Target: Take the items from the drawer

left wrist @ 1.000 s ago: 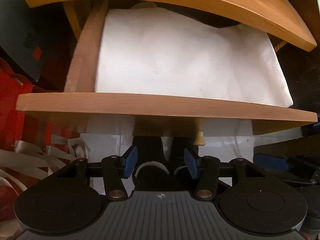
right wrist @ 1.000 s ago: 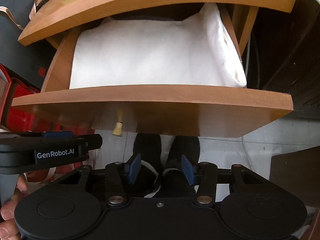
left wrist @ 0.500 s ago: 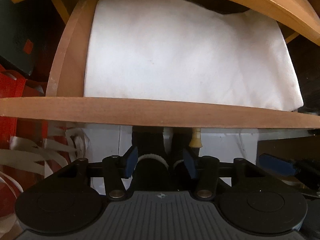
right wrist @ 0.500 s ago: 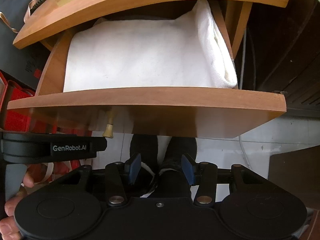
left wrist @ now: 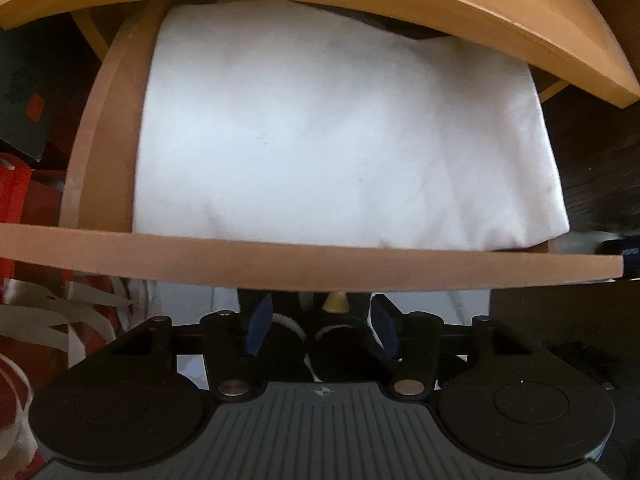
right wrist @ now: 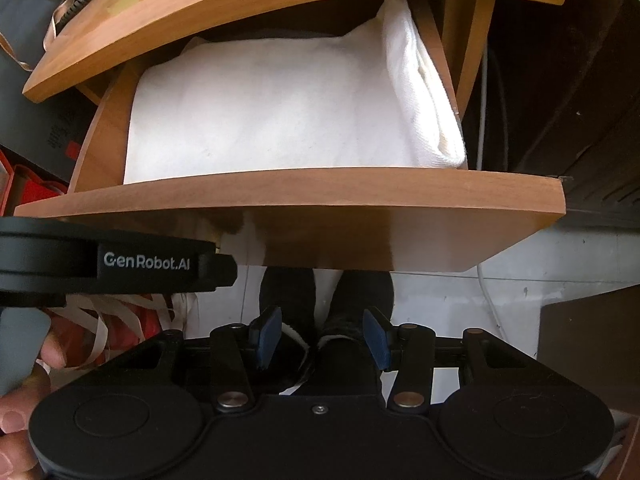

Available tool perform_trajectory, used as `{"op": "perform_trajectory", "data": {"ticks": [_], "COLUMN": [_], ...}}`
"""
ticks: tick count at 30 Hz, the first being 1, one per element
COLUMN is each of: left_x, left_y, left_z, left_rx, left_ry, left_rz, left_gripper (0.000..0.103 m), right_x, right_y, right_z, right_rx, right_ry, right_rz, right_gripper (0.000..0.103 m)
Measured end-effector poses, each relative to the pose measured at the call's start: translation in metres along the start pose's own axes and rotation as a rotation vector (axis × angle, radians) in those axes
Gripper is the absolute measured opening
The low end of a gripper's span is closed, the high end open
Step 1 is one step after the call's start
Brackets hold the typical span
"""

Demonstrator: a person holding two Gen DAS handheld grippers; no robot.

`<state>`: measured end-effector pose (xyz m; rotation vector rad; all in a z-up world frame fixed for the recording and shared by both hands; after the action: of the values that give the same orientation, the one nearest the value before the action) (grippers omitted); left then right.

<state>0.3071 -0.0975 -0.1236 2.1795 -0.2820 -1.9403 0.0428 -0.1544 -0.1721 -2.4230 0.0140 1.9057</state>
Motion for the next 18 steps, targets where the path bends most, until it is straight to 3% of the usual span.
{"op": "perform_trajectory", "data": {"ticks": [2,5,10,13,18], "left_x": [0.003,0.007,0.01,0.01,0.014], "left_y": [0.002,0.004,0.007,0.013,0.013], "left_z": [-0.001,-0.004,-0.005,-0.003,-0.004], "left_rx": [-0.005,-0.013,-0.019,-0.019,-0.016], "left_ry": [0.0,-0.001,-0.006,-0.01,-0.015], "left_rz": [-0.002,0.007,0.012,0.013,-0.014], "left_gripper": [0.053,0.039,0.035,0.025,0.018], "right_x": [0.001,0.002,0.004,0.006,0.005], "right_y": [0.0,0.001,0.0,-0.002,-0.004], "right_z": [-0.001,-0.001,-0.002,-0.001,-0.001], "right_rx": [0.004,0.008,0.006,-0.006,-0.021], "right_ry": [0.001,0.001,-0.005,-0.011,-0.008], "right_rz": [0.0,-0.001,-0.004,-0.005,0.001], "right_gripper": [0.044,0.044,0.044,0.044,0.044]}}
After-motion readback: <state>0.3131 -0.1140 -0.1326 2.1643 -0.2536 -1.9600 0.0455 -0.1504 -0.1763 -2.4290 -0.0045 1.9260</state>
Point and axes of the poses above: each gripper's, at about its wrist camera, not at the fingertips, and x roughly the way its jaws point, y to its right, z to its underside, the point moved 10 cm from there along x, roughly the way its jaws point, and after that the axes turned 9 degrees about z, right-handed, at the moved point
